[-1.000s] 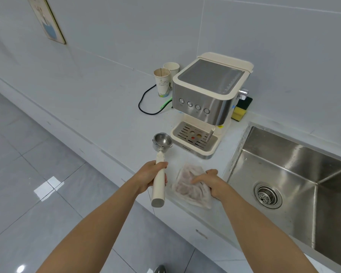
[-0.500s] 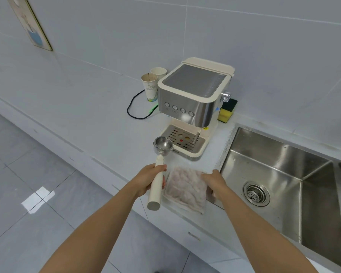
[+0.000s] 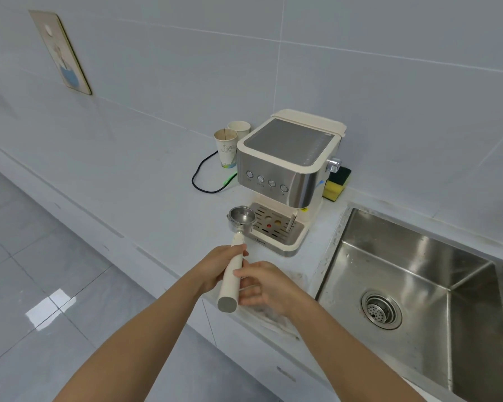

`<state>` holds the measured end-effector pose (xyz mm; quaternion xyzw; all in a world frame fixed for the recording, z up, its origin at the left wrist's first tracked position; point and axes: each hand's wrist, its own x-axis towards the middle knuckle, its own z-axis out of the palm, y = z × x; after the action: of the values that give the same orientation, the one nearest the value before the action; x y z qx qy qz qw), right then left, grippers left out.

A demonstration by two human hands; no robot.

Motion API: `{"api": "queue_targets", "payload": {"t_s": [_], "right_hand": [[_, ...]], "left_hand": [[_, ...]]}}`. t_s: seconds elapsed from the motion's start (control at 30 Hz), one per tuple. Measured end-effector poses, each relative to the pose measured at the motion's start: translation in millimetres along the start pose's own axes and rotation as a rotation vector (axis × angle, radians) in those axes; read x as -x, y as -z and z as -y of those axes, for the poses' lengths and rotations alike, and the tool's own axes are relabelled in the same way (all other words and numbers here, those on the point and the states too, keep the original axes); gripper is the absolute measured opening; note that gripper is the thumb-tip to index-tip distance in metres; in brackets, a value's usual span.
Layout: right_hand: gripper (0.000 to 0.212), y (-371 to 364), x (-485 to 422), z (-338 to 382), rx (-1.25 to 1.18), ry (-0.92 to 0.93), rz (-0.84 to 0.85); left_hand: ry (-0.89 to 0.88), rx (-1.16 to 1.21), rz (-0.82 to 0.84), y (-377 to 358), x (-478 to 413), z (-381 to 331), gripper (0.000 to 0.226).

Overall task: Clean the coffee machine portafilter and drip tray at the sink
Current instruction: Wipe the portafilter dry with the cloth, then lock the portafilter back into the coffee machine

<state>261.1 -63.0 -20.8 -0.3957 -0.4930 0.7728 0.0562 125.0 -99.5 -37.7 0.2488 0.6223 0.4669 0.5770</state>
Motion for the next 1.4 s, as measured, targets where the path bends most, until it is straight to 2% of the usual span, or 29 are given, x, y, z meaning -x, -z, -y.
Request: {"api": "queue_targets", "payload": {"t_s": [0.13,0.27,0.4,0.47,0.63,0.8,0.87,0.97,1.03,1.13,1.23,1.3,1.4], "right_hand": [[0.036,-8.6,-15.8,10.2,0.033,-0.026,0.015],[0.040,-4.8,-41.6,26.5,-0.041,-0.027,-0.112],[0.068,-7.7,-72.0,34.6,-0.163,0.036,-0.238],[0.074,-11.5,-87.7,37.4,-0.246,0.090,-0.267],[0.062,-13.3,-111.2,36.2,-0.481,0.267,-0.330],[0.048,-0.1,-122.3,43.0,-0.575,0.367,-0.426],[0.047,5.3,-126.3,46.9,-0.586,0.386,-0.466],[0.056,14.3,-133.5,52.3,-0.595,0.384,-0.540],[0.059,19.7,-138.1,54.5,-0.624,0.380,-0.569],[0.059,26.0,-143.7,57.8,-0.658,0.407,-0.553],[0.052,33.8,-147.8,59.9,-0.678,0.435,-0.529],[0.042,38.9,-148.2,61.4,-0.681,0.440,-0.511],[0.045,43.9,-147.3,61.5,-0.659,0.448,-0.509]], "left_hand": [[0.052,-0.038,0.103,24.8,-9.6,-11.8,0.024],[0.150,-0.021,0.240,59.7,-27.3,-28.0,0.025],[0.235,-0.106,0.393,92.8,-49.6,-46.9,0.027],[0.255,-0.188,0.465,103.2,-61.7,-55.8,0.027],[0.333,-0.398,0.682,112.3,-88.4,-72.3,0.029],[0.327,-0.548,0.769,104.5,-114.7,-87.9,0.019],[0.287,-0.695,0.749,99.8,-124.2,-96.8,0.016],[0.202,-0.894,0.634,92.9,-136.2,-107.7,0.027],[0.075,-1.074,0.547,89.3,-142.5,-112.6,0.026],[-0.111,-1.405,0.423,84.4,-151.3,-120.2,0.020],[-0.218,-1.642,0.275,78.6,-157.8,-124.6,0.033],[-0.267,-1.709,0.203,77.3,-163.0,-125.2,0.037],[-0.304,-1.757,0.191,77.2,-173.3,-127.5,0.037]]}}
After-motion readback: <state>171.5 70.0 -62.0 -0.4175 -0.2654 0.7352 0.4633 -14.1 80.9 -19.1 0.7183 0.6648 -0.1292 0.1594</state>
